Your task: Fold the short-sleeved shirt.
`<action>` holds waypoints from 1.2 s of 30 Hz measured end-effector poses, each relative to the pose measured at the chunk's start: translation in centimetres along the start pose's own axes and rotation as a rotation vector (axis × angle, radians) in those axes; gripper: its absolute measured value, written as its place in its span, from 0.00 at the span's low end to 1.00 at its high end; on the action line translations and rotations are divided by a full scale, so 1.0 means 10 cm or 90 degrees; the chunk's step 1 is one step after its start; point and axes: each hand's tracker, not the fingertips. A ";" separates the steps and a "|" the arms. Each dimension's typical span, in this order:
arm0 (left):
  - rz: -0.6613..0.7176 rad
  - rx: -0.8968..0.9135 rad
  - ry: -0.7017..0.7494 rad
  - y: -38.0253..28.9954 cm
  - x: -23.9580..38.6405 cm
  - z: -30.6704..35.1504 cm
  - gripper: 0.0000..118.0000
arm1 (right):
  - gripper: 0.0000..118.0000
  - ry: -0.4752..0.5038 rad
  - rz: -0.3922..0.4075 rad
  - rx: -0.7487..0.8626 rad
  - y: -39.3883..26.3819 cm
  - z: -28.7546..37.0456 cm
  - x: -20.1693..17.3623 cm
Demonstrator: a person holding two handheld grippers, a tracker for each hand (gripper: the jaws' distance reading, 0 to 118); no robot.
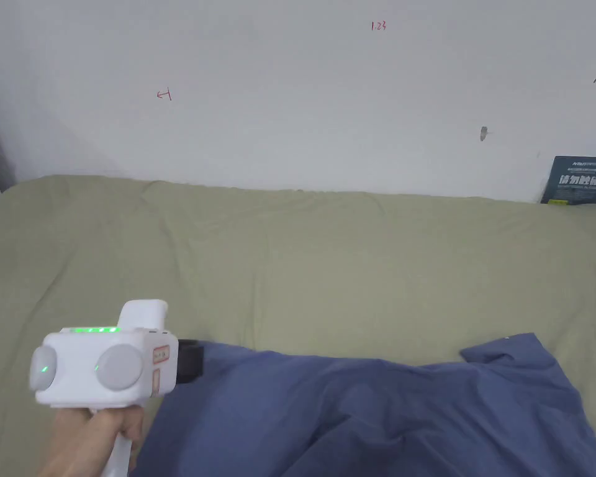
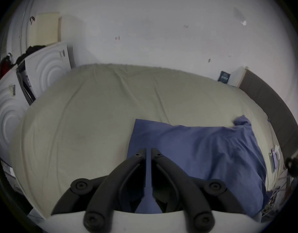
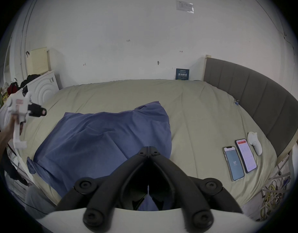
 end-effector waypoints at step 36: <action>-0.010 -0.140 0.017 0.17 0.14 -0.88 0.00 | 1.00 0.017 -0.029 -0.303 1.00 -2.79 0.83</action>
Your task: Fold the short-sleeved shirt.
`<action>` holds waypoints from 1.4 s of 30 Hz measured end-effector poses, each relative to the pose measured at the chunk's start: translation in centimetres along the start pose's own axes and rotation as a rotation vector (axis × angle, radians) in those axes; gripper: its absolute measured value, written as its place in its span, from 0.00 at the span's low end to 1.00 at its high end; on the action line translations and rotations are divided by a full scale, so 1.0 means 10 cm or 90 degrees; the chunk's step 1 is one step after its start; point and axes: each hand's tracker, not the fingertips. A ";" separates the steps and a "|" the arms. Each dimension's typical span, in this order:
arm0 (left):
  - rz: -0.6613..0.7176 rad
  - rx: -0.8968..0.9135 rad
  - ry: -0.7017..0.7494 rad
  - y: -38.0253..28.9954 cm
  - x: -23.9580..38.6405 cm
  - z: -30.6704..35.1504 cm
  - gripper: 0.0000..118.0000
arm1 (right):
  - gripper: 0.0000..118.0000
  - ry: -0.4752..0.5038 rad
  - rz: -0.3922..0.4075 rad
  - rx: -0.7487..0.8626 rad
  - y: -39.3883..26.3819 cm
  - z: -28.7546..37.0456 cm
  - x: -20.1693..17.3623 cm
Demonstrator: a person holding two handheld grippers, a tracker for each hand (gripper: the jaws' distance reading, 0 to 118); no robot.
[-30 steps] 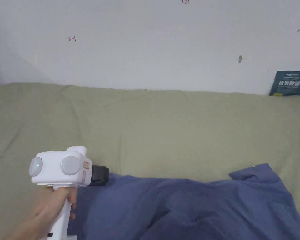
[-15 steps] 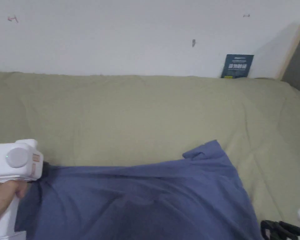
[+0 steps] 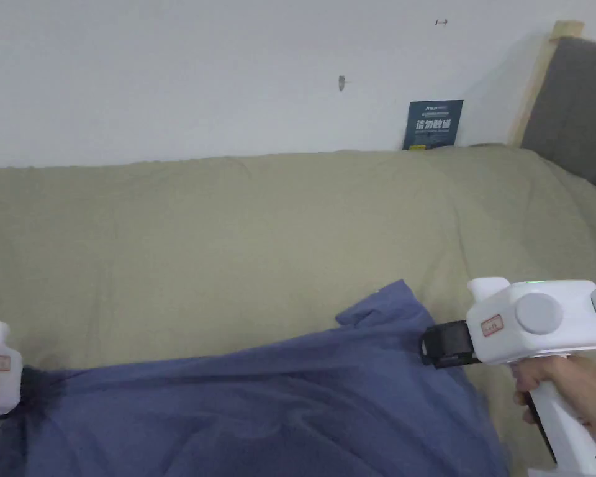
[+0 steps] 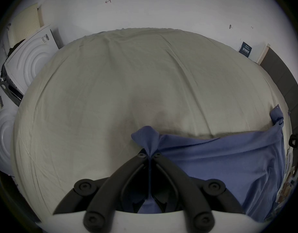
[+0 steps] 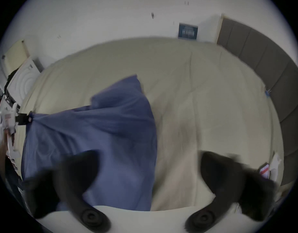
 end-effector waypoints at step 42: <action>0.031 0.391 -0.008 -0.10 -0.35 4.24 0.00 | 0.03 0.091 0.077 0.367 -0.17 4.28 -0.48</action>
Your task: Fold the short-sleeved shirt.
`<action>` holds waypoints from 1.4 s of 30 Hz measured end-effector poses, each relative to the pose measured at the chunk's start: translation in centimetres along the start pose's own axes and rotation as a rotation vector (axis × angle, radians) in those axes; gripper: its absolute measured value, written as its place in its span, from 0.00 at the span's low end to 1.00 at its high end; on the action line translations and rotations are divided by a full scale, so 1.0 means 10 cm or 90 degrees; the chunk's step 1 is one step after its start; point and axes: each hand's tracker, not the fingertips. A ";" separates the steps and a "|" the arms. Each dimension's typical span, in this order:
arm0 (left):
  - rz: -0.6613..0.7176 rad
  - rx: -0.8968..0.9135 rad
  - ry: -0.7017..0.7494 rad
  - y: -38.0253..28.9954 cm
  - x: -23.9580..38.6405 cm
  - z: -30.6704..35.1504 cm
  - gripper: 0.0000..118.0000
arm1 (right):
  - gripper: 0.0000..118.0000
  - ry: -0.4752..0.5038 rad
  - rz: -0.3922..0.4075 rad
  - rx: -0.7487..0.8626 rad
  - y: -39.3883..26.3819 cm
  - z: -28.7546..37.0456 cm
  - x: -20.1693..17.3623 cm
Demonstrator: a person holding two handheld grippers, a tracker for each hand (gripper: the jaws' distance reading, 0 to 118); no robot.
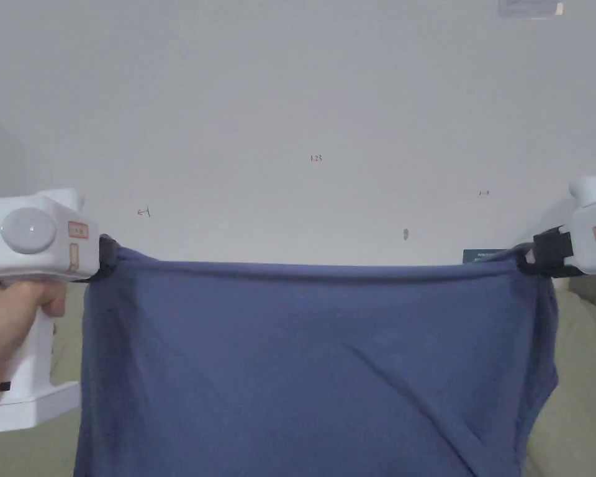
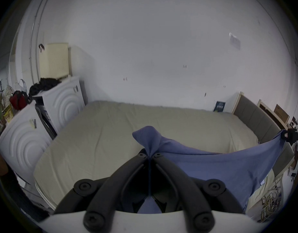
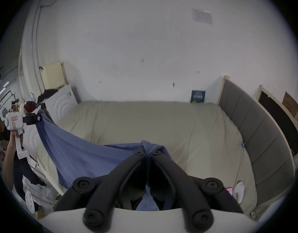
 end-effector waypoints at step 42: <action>-0.030 0.076 0.145 1.46 0.98 -2.44 0.00 | 0.03 -0.135 0.032 0.124 2.35 -2.29 0.23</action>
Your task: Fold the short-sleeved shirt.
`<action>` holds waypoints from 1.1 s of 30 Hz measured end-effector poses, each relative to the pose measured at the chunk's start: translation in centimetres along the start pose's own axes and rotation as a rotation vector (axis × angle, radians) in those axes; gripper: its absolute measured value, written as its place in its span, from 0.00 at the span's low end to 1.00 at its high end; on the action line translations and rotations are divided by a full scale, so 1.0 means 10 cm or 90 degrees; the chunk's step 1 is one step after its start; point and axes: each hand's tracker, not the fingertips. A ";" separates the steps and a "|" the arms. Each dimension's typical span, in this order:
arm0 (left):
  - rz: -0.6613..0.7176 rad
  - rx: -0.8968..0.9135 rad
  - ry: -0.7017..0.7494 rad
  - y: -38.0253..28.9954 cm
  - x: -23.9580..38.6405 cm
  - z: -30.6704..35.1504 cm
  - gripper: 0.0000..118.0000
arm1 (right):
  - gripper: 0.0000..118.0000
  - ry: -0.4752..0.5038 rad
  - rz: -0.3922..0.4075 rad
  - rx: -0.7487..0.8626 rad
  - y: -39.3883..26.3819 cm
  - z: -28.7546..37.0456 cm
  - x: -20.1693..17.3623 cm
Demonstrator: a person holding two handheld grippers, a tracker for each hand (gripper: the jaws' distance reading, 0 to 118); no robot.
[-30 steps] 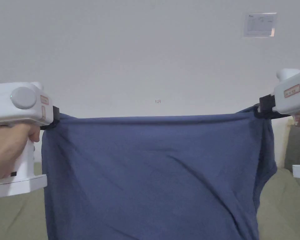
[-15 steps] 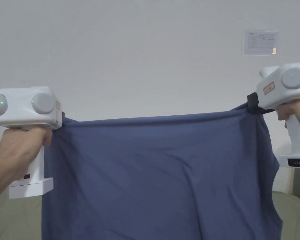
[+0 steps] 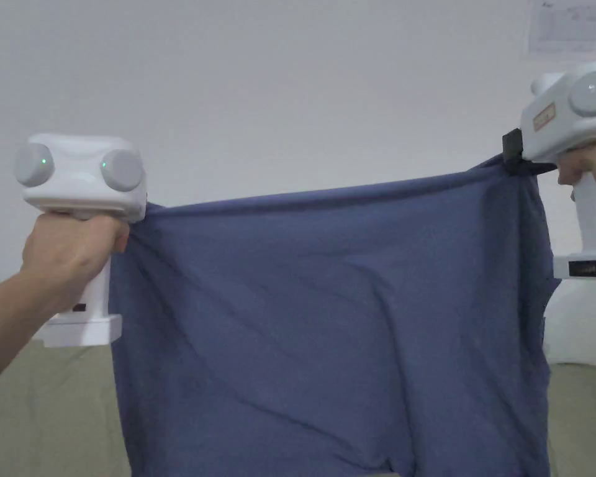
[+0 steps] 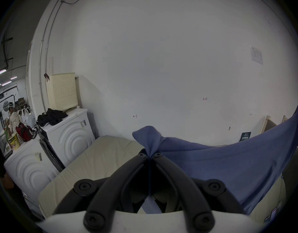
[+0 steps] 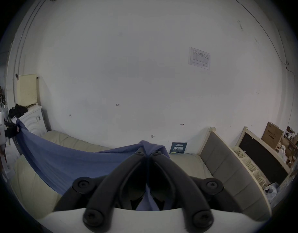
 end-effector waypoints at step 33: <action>-0.036 -0.287 -0.115 -4.25 -1.20 1.79 0.00 | 0.03 0.108 -0.072 -0.315 -5.10 2.50 0.01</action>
